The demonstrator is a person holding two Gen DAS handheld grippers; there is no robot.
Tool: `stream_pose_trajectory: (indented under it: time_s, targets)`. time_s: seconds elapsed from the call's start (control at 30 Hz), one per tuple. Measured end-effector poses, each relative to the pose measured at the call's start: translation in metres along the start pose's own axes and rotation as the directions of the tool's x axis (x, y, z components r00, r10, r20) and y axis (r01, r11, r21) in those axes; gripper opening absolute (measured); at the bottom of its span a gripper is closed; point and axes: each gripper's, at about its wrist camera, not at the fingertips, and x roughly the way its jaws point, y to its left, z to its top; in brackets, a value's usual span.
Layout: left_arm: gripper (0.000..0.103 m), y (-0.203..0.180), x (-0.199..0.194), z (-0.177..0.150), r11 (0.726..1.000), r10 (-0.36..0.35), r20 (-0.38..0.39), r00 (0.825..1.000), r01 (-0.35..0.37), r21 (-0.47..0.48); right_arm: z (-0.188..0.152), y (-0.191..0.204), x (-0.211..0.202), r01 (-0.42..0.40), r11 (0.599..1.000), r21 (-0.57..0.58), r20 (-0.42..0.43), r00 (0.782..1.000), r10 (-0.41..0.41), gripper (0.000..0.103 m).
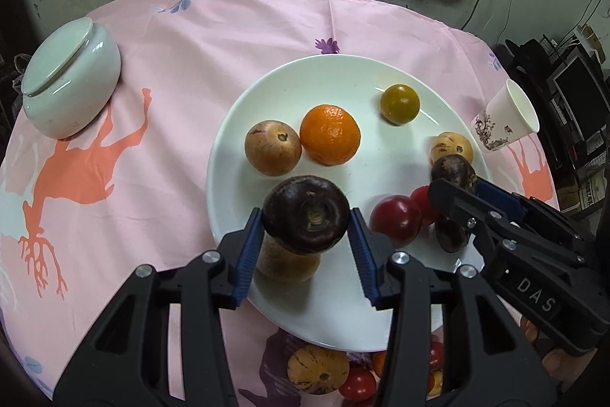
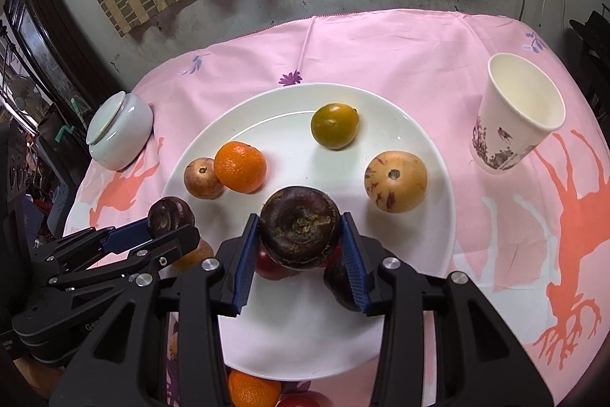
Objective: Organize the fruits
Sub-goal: 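Carry both dark fruits onto the white plate and open both grippers, then withdraw both grippers from the plate back over the fruit cluster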
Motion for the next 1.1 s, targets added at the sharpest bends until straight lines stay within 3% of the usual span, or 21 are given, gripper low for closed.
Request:
stream_pose_trajectory:
  time_s: [0.47,0.5,0.57,0.6,0.63,0.8,0.97,1.1]
  targets:
    - [0.047,-0.002,0.028,0.007,0.999,0.013,-0.039,0.999,-0.015,-0.028,0.015,-0.006,0.032,0.003,0.998,0.065,-0.036,0.999,-0.001,0.043]
    - [0.048,-0.004,0.024,0.007,1.000,0.022,-0.025,0.999,-0.023,-0.018,0.014,-0.007,0.033,0.002,0.997,0.076,-0.047,0.999,0.001,0.044]
    - [0.068,-0.008,0.013,0.005,0.999,0.038,0.024,0.999,-0.038,0.006,0.012,-0.011,0.029,-0.015,0.995,0.100,-0.030,0.999,0.018,0.045]
    - [0.069,-0.008,0.008,0.004,0.999,0.044,0.044,0.998,-0.044,0.005,0.012,-0.012,0.025,-0.021,0.993,0.112,-0.014,1.000,0.023,0.063]
    - [0.070,-0.007,0.004,0.004,0.999,0.041,0.056,0.998,-0.041,-0.004,0.011,-0.014,0.021,-0.020,0.992,0.124,0.005,1.000,0.020,0.072]
    - [0.070,0.001,-0.013,-0.003,0.999,0.033,0.063,0.997,-0.032,-0.023,0.006,-0.015,-0.001,-0.036,0.993,0.116,0.047,0.998,0.031,0.075]
    - [0.080,0.022,-0.043,-0.045,0.993,0.092,0.091,0.992,-0.085,-0.080,-0.029,-0.033,-0.031,-0.082,0.980,0.181,0.052,0.996,0.074,0.075]
    - [0.080,0.035,-0.053,-0.084,0.990,0.096,0.037,0.995,-0.091,-0.106,-0.063,-0.051,-0.046,-0.065,0.972,0.224,0.004,0.998,0.065,0.075]
